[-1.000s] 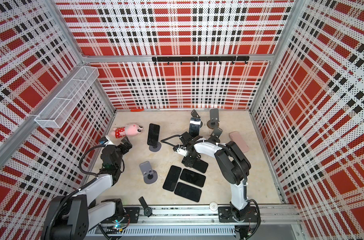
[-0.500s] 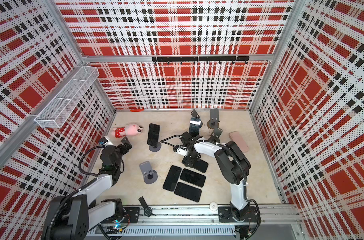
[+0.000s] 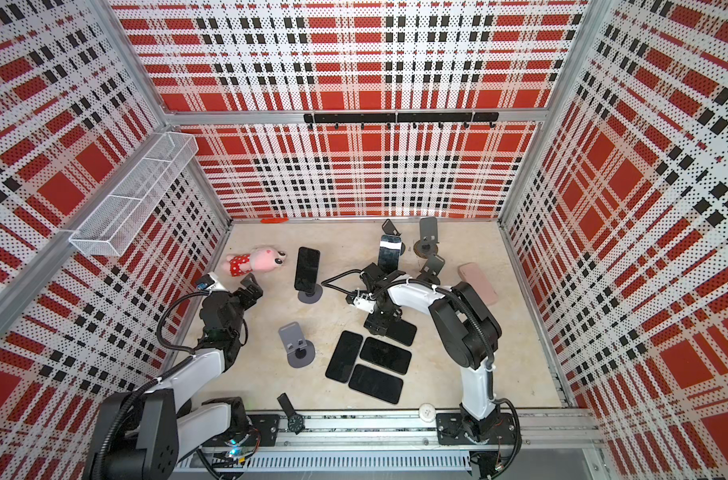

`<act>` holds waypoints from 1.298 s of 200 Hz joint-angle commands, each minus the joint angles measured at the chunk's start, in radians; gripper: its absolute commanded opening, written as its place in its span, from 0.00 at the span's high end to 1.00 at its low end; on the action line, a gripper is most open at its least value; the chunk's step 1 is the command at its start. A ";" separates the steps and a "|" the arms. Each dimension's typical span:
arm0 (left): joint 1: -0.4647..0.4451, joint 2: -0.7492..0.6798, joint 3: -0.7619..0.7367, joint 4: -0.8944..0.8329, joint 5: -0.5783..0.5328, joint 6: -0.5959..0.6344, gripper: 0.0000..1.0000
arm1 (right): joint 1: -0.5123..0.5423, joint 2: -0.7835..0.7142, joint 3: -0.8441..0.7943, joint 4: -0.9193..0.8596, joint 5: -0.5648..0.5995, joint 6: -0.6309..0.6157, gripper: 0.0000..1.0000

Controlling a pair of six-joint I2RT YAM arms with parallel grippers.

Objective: Remove the phone from the phone stand
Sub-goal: 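Lower the black phone flat beside the blue-framed phone with the right gripper, then open the right gripper and release the black phone on the table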

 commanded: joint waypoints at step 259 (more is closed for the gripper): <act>0.030 -0.015 -0.020 0.004 0.017 -0.013 0.02 | -0.016 0.041 0.005 -0.088 -0.057 -0.011 0.22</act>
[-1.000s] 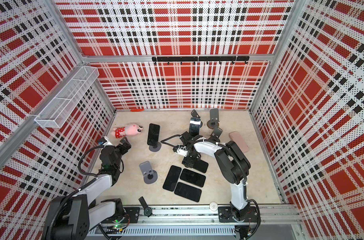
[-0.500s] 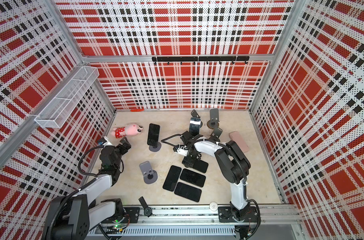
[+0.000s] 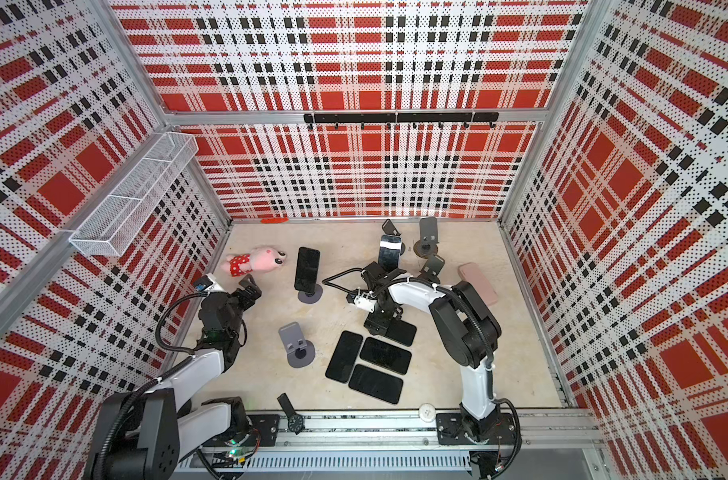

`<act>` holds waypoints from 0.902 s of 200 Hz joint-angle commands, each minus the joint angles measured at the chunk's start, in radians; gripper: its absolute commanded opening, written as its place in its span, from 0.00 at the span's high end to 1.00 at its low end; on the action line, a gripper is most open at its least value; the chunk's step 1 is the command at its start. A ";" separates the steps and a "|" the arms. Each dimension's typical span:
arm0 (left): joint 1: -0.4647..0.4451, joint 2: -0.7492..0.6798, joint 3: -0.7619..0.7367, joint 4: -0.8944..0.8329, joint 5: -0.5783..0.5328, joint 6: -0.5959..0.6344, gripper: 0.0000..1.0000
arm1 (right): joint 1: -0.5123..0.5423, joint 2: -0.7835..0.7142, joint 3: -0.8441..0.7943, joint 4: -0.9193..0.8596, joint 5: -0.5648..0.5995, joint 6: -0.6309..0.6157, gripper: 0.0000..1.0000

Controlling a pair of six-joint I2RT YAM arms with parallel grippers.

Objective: Remove the phone from the phone stand
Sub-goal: 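Open the right gripper and release the black phone on the table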

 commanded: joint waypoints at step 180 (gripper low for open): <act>0.021 -0.013 -0.014 0.003 0.018 -0.009 0.02 | -0.009 -0.013 -0.039 -0.111 0.006 0.037 0.24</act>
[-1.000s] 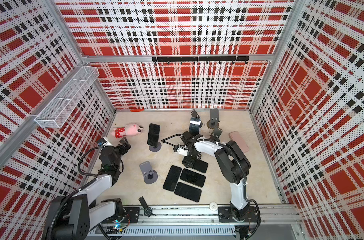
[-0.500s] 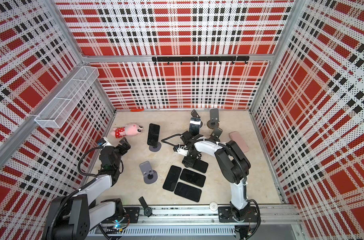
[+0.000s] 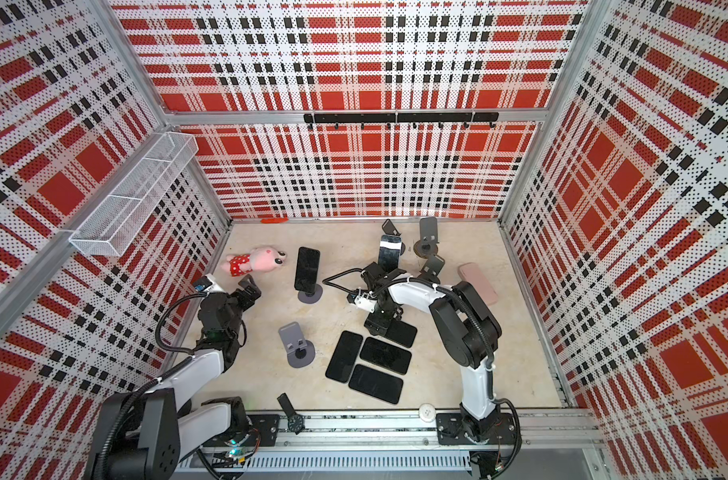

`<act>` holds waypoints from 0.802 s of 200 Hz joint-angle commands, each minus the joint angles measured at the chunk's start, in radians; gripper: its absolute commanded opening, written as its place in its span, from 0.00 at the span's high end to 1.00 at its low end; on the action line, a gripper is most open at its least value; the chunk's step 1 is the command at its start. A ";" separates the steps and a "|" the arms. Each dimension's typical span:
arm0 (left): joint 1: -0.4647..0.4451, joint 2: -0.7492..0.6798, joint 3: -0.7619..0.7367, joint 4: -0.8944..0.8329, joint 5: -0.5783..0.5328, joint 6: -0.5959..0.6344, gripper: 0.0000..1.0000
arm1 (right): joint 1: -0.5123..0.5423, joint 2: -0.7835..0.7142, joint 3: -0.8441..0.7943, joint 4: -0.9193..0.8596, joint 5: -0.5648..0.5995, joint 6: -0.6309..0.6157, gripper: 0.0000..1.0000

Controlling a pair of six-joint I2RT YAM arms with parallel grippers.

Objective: Remove the phone from the phone stand
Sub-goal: 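Open the right gripper and release the black phone on the table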

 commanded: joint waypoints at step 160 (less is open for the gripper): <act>0.017 -0.011 -0.013 0.005 0.011 -0.007 0.02 | 0.012 0.003 -0.033 -0.082 -0.012 0.014 0.23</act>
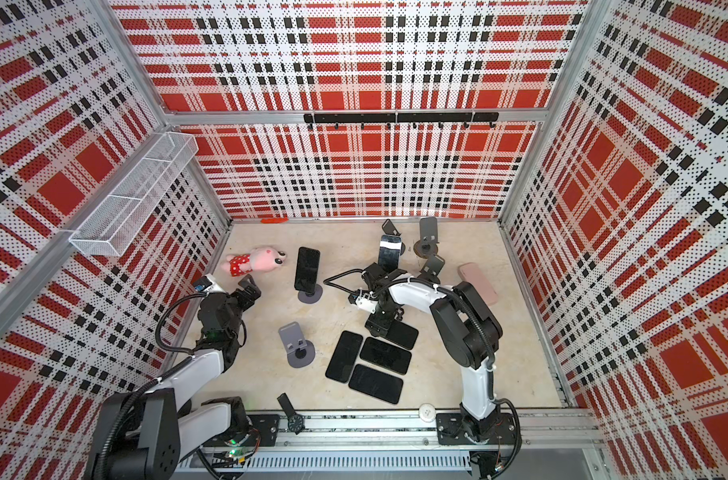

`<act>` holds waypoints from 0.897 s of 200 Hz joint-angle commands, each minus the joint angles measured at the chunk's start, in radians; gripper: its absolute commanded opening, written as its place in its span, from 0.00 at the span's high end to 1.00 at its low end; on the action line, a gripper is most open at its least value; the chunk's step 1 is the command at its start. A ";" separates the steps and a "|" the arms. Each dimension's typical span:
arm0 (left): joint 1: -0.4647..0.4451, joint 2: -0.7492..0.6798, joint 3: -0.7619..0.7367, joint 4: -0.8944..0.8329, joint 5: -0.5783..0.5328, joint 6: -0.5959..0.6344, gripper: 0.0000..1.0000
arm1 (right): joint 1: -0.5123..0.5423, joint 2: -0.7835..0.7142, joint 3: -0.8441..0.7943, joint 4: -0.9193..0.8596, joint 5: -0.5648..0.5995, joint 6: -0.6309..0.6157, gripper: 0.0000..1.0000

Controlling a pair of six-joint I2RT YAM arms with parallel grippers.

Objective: Remove the phone from the phone stand
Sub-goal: 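Open the right gripper and release the black phone on the table, then raise the right gripper toward the stands while the left gripper reaches a black phone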

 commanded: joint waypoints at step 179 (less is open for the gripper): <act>0.020 -0.028 -0.025 0.016 0.032 0.007 0.02 | 0.030 -0.257 -0.026 0.085 0.030 0.017 0.18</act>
